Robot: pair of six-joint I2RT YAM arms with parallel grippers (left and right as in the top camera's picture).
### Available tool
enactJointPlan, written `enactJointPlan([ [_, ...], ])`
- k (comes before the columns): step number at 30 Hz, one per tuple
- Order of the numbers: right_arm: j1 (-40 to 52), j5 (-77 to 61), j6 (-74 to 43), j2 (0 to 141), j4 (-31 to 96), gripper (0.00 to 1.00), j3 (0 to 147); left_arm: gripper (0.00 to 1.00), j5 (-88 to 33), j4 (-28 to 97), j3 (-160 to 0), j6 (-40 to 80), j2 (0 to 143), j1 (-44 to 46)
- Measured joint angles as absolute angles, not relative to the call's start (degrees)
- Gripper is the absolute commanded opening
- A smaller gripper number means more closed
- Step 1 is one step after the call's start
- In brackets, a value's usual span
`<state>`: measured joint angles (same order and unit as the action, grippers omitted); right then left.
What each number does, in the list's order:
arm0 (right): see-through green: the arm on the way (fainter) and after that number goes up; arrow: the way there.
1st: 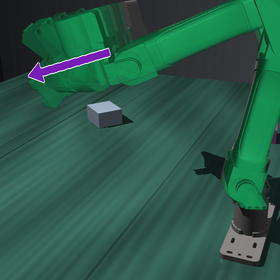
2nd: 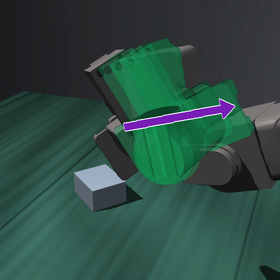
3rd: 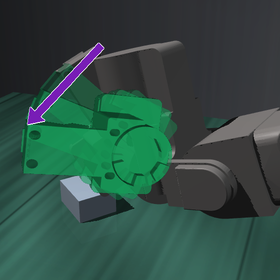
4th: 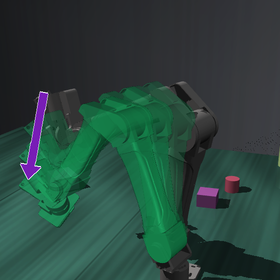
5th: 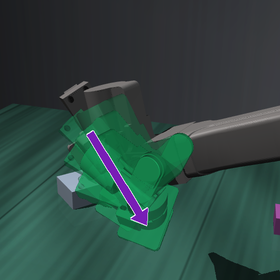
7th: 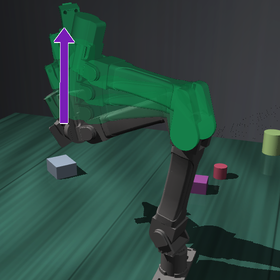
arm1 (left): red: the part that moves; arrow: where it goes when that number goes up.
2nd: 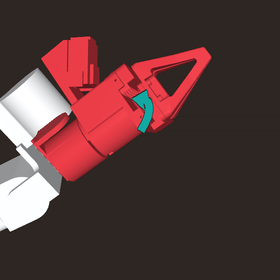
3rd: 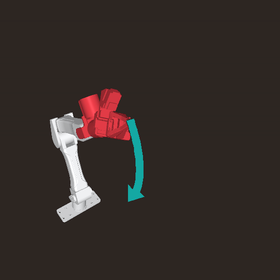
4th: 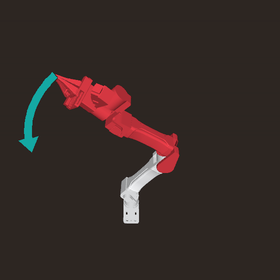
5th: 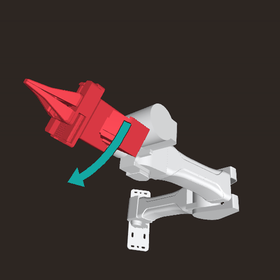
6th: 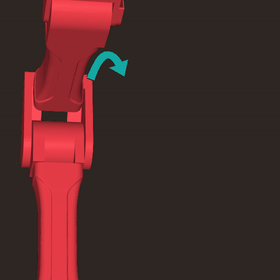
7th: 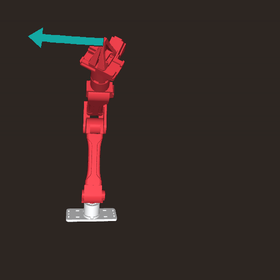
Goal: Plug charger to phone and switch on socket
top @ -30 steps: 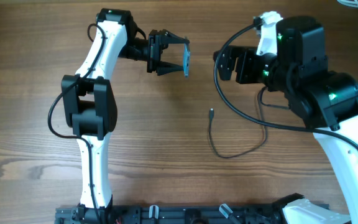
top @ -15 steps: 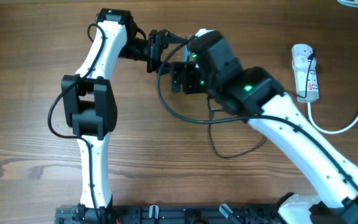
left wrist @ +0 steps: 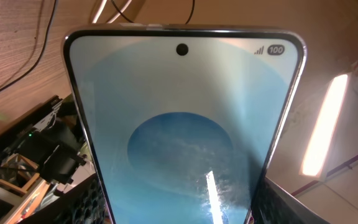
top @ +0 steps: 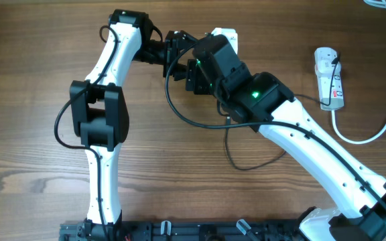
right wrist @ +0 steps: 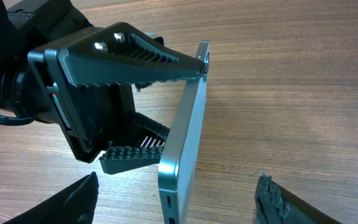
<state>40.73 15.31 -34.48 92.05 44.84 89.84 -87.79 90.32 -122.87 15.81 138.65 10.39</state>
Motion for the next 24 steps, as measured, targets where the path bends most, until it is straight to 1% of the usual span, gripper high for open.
enactJointPlan([
  [2, 40.7, 15.3, -34.5, 92.1, 44.5, 0.82, 89.8, 0.56, -87.8, 90.3, -122.9, 15.8, 138.6, 10.4],
  [5, 40.7, 15.5, -34.6, 92.1, 44.1, 0.67, 89.8, 0.56, -87.8, 90.3, -122.9, 15.8, 138.6, 10.4],
  [7, 40.7, 15.5, -34.8, 92.1, 44.0, 0.61, 89.8, 0.56, -87.8, 90.3, -122.9, 15.8, 138.6, 10.4],
  [12, 40.7, 15.6, -34.7, 92.1, 44.0, 0.60, 89.8, 0.56, -87.8, 90.3, -122.9, 16.3, 138.6, 10.4],
  [14, 40.7, 16.4, -34.7, 92.3, 44.0, 0.64, 89.8, 0.56, -87.8, 90.3, -122.9, 16.6, 138.6, 10.4],
  [19, 40.7, 18.0, -34.7, 92.7, 43.6, 0.64, 89.8, 0.56, -87.8, 90.2, -122.9, 16.9, 138.6, 10.4],
  [22, 40.7, 18.4, -34.7, 93.3, 43.5, 0.63, 89.8, 0.56, -87.8, 90.2, -122.9, 16.9, 138.6, 10.4],
  [24, 40.7, 18.9, -34.7, 94.3, 43.5, 0.59, 89.8, 0.56, -87.8, 90.2, -122.9, 16.9, 138.6, 10.4],
])
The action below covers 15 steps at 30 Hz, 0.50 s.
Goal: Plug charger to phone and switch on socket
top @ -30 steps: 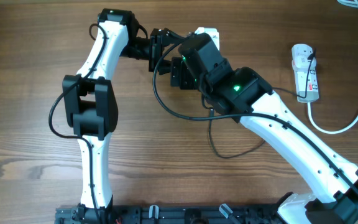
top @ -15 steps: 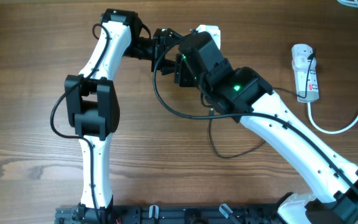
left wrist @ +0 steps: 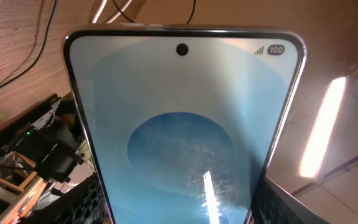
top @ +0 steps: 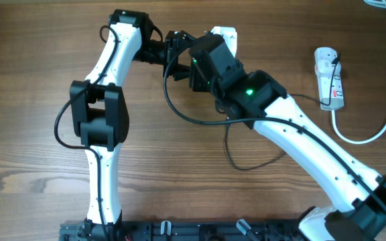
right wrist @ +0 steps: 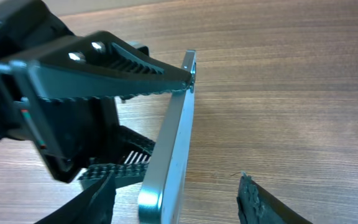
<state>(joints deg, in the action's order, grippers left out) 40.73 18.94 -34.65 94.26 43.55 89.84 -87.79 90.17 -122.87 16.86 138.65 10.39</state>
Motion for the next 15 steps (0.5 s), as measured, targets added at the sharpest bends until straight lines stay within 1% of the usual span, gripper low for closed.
enactJointPlan([
  [2, 40.7, 19.4, -34.6, 95.0, 43.5, 0.50, 89.8, 0.56, -87.8, 90.2, -122.9, 16.9, 138.6, 10.4],
  [5, 40.7, 19.6, -34.5, 95.5, 43.3, 0.48, 89.8, 0.56, -87.8, 90.2, -122.9, 16.9, 138.6, 10.4],
  [10, 40.7, 19.6, -34.5, 95.5, 43.2, 0.37, 89.8, 0.56, -87.8, 90.2, -122.9, 16.9, 138.6, 10.4],
  [15, 40.7, 19.6, -34.5, 95.5, 43.2, 0.31, 89.8, 0.56, -87.8, 90.2, -122.9, 16.9, 138.6, 10.4],
])
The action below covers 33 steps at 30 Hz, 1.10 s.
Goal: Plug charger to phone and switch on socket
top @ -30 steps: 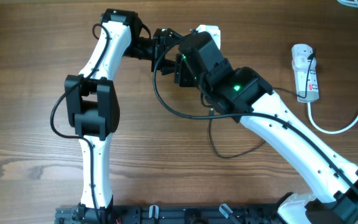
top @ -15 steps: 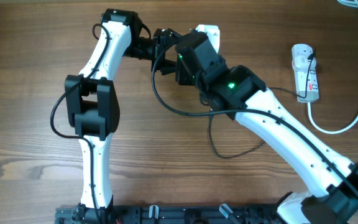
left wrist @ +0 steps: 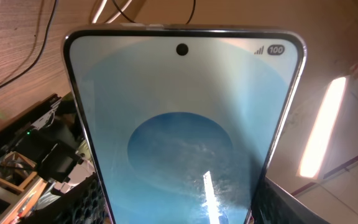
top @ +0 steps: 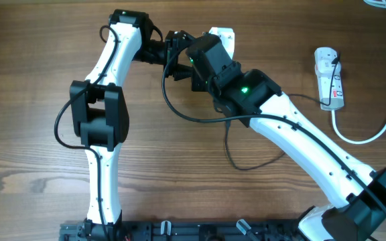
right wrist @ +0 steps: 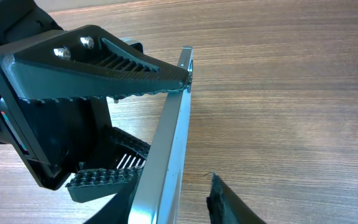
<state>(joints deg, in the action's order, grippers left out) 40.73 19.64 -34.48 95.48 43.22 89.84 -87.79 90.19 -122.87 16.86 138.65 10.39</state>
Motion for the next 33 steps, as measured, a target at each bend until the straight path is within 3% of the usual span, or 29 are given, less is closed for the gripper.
enactJointPlan([
  [18, 40.7, 19.8, -34.5, 95.5, 41.9, 0.23, 89.8, 0.57, -87.8, 90.6, -122.9, 17.1, 138.6, 10.4],
  [27, 40.8, 19.8, -34.5, 95.5, 41.7, 0.12, 89.8, 0.57, -87.8, 90.6, -122.9, 18.0, 138.6, 10.4],
  [33, 40.7, 20.5, -34.4, 95.5, 42.0, 0.05, 89.8, 0.64, -87.7, 90.6, -122.9, 18.4, 138.6, 10.4],
])
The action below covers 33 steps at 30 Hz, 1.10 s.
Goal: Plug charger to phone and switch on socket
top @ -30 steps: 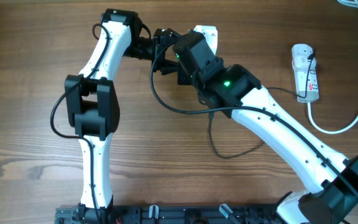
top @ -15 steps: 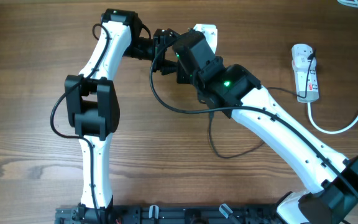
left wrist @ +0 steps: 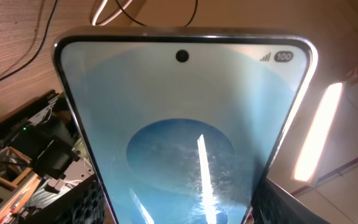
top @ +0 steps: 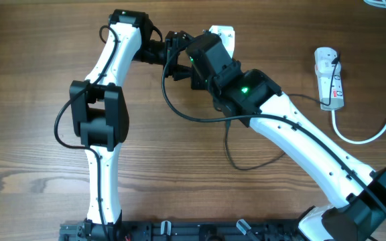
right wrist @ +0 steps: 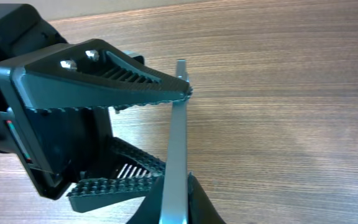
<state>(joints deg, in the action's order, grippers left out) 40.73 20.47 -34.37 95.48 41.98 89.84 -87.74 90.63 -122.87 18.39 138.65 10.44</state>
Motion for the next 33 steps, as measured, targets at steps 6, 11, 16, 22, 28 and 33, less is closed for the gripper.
enactJointPlan([
  [6, 40.8, 20.8, -35.6, 95.5, 42.1, 0.04, 89.8, 0.87, -87.5, 90.8, -122.9, 18.9, 138.6, 10.4],
  [11, 40.8, 23.4, -43.5, 95.5, 42.1, 0.04, 89.8, 1.00, -88.7, 90.9, -123.0, 19.0, 138.6, 10.4],
  [16, 39.8, 25.4, -59.9, 95.4, 42.1, 0.04, 89.8, 0.97, -88.7, 90.8, -123.0, 19.0, 138.6, 10.4],
  [22, 39.2, 25.0, -79.6, 94.4, 40.5, 0.04, 89.8, 0.79, -89.1, 90.9, -123.1, 21.7, 138.6, 10.4],
  [28, 39.2, 22.4, -98.2, 94.1, 40.4, 0.04, 89.8, 0.62, -89.1, 90.8, -123.1, 24.4, 138.6, 10.4],
  [33, 39.2, 21.0, -106.9, 94.1, 40.5, 0.05, 89.8, 0.54, -89.3, 90.8, -123.1, 26.5, 138.6, 10.4],
])
